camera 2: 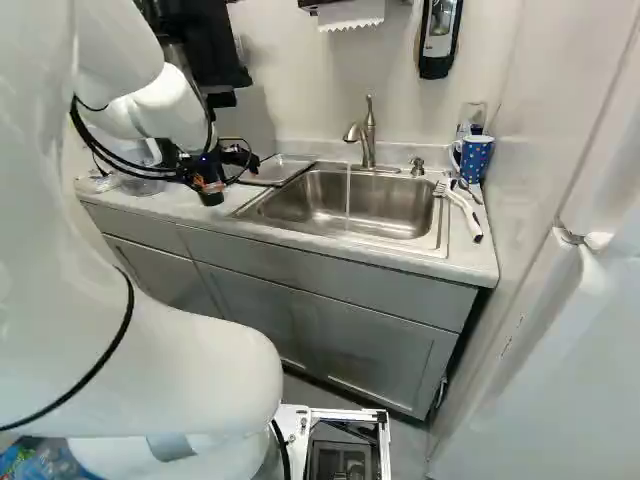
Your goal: Rinse the cup and place it in the tray
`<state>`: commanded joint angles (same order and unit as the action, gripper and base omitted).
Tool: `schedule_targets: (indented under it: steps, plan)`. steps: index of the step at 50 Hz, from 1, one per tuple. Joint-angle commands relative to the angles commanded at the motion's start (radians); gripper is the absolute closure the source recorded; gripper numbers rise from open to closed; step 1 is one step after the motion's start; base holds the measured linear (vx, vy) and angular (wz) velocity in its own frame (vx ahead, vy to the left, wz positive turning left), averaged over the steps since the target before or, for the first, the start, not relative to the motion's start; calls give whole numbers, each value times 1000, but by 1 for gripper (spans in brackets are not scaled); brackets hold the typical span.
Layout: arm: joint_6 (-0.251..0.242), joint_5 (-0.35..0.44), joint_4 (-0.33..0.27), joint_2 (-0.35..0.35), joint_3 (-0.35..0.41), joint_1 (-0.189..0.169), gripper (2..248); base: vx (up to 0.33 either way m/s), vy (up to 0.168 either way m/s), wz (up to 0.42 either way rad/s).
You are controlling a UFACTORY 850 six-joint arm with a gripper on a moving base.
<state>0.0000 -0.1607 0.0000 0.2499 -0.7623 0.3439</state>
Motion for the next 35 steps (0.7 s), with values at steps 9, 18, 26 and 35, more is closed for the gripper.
schedule_targets:
  steps: [9, 18, 26, 35]
  plan:
    - [0, 0, 0, -18, -16, 31, 3, 0, 0, 0]
    - [0, 0, 0, -39, -34, 61, 3, 0, 0, 0]
    - [0, 0, 0, -57, -50, 86, 3, 0, 0, 0]
    - [0, 0, 0, -75, -67, 109, 3, 0, 0, 0]
